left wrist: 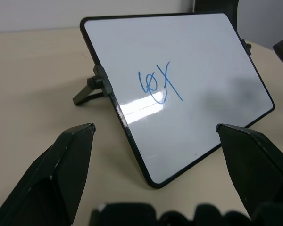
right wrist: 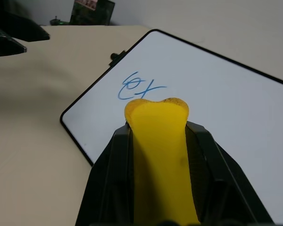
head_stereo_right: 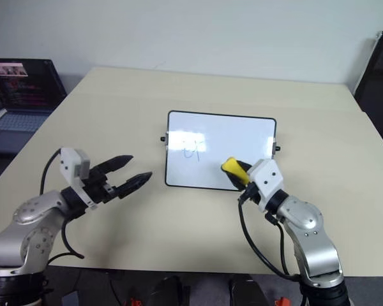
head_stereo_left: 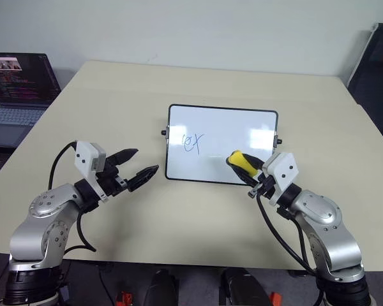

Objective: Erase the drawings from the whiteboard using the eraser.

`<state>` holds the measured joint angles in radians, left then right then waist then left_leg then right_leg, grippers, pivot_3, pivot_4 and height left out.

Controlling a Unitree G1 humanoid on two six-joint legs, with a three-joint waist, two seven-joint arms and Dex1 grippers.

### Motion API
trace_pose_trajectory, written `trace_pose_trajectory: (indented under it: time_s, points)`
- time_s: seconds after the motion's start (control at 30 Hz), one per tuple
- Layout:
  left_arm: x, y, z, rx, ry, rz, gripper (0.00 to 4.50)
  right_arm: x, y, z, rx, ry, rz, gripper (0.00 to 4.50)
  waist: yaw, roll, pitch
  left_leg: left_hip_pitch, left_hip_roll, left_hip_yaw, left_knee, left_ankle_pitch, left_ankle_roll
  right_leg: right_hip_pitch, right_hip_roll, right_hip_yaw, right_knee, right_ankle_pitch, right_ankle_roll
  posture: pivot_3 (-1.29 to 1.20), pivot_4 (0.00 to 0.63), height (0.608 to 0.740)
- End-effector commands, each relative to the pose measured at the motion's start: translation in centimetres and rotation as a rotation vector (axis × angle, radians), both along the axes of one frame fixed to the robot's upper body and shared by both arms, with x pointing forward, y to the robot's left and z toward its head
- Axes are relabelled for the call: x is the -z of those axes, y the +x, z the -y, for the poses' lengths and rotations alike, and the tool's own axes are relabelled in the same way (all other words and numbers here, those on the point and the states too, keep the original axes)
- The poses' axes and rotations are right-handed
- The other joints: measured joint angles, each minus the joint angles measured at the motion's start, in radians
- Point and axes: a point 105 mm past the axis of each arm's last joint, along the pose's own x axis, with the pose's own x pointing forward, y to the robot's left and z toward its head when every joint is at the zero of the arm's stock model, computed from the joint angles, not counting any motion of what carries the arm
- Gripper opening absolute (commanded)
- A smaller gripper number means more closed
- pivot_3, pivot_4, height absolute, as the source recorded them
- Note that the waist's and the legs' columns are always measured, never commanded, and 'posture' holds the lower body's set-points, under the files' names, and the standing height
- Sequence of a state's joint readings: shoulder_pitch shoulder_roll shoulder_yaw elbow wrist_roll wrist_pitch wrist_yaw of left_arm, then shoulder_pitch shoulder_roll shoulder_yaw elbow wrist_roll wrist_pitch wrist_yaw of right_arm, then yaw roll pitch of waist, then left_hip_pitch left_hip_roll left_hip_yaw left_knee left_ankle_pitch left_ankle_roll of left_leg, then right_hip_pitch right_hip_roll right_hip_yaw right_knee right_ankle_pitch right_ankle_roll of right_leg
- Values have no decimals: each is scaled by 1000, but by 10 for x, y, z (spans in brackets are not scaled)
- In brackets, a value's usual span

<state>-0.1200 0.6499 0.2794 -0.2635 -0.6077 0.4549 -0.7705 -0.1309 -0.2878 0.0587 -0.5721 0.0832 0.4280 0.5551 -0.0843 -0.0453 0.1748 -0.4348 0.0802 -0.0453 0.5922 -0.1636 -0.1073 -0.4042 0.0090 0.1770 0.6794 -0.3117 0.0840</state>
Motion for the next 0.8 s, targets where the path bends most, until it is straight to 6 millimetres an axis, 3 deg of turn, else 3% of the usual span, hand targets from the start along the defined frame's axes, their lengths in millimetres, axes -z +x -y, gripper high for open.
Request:
trace_pose_trajectory:
  time_s: [0.03,0.27,0.8]
  points:
    - [-15,-5,4,5,-10,58,4500,-1,-4,7,12,17,27,1123,0,0,0,0,0,0,0,0,0,0,0,0,0,0,0,0,150,740]
    - [-10,-9,2,-1,-3,40,4500,9,-14,11,-27,-9,-20,1123,-1,0,0,0,0,0,-1,0,0,0,0,0,0,0,1,0,150,740]
    - [-10,-4,11,23,6,55,4500,5,-4,-6,-84,-71,6,1123,0,0,0,0,0,-1,0,0,0,0,1,0,1,2,2,0,150,740]
